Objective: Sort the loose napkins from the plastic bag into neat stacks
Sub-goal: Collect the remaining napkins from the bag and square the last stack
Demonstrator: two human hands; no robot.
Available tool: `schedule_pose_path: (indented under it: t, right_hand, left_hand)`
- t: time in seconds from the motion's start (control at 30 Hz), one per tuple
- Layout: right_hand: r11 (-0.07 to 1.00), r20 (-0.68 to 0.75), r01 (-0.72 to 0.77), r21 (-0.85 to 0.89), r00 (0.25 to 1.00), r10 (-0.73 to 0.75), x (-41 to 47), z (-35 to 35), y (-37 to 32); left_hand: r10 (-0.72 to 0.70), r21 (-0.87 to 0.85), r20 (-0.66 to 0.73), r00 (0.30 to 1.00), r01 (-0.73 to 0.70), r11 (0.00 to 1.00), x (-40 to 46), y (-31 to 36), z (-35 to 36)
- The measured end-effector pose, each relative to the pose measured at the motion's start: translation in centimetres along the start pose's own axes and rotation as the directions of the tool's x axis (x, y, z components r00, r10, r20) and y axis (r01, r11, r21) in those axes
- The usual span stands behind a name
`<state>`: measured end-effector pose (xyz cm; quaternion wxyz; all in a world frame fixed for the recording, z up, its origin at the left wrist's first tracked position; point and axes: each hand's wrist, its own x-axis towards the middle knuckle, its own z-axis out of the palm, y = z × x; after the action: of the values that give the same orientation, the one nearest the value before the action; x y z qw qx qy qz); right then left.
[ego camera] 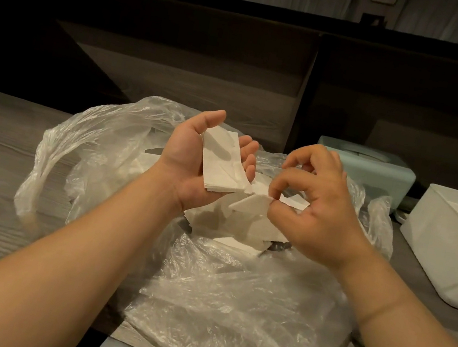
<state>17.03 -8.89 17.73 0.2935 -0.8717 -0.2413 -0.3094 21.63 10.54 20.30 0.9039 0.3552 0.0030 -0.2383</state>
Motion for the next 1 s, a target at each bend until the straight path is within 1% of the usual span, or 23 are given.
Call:
schedule_pose_path:
  t: [0.07,0.13,0.2,0.27,0.3,0.33,0.43,0.5,0.7,0.8,1.0]
  right_hand:
    - [0.969,0.039,-0.047,0.242,0.999,0.038,0.1,-0.2,-0.1]
    - [0.863,0.112,-0.150,0.482,0.988,0.109,0.2,-0.4,-0.6]
    - [0.695,0.174,-0.267,0.668,0.964,0.203,0.2,-0.5,-1.1]
    - [0.492,0.265,-0.374,0.786,0.923,0.279,0.4,-0.4,-1.3]
    - [0.429,0.295,-0.408,0.806,0.905,0.308,0.5,-0.4,-1.4]
    - [0.392,0.308,-0.435,0.811,0.886,0.346,0.6,-0.3,-1.4]
    - [0.315,0.314,-0.509,0.801,0.806,0.502,0.9,0.3,-1.4]
    - [0.260,0.329,-0.545,0.797,0.753,0.570,1.0,0.7,-1.5]
    - [0.059,0.357,-0.527,0.848,0.649,0.672,0.9,1.5,-2.2]
    - [0.037,0.359,-0.528,0.849,0.626,0.692,0.8,1.6,-2.2]
    - [0.057,0.364,-0.555,0.830,0.615,0.699,0.8,2.2,-1.9]
  left_hand:
    - [-0.005,0.016,0.012,1.000,0.004,1.000,0.0,0.0,0.0]
    - [-0.001,0.046,0.015,1.000,0.001,0.999,0.0,-0.2,0.1]
    - [0.003,0.086,0.021,1.000,-0.005,0.996,0.1,-0.3,0.0]
    - [-0.035,0.138,0.068,0.997,0.025,0.990,0.1,-0.4,-0.1]
    - [-0.061,0.170,0.092,0.994,0.044,0.984,0.0,-0.5,0.0]
    - [-0.080,0.205,0.101,0.992,0.058,0.977,-0.1,-0.5,0.1]
    - [-0.102,0.315,0.089,0.991,0.069,0.946,-0.3,-0.7,0.4]
    - [-0.115,0.348,0.091,0.989,0.076,0.934,-0.3,-1.0,0.6]
    - [-0.119,0.381,0.112,0.987,0.069,0.922,-0.2,-1.9,0.6]
    - [-0.109,0.406,0.120,0.987,0.052,0.912,-0.2,-2.1,0.7]
    - [-0.133,0.425,0.145,0.980,0.060,0.903,-0.3,-2.3,0.8]
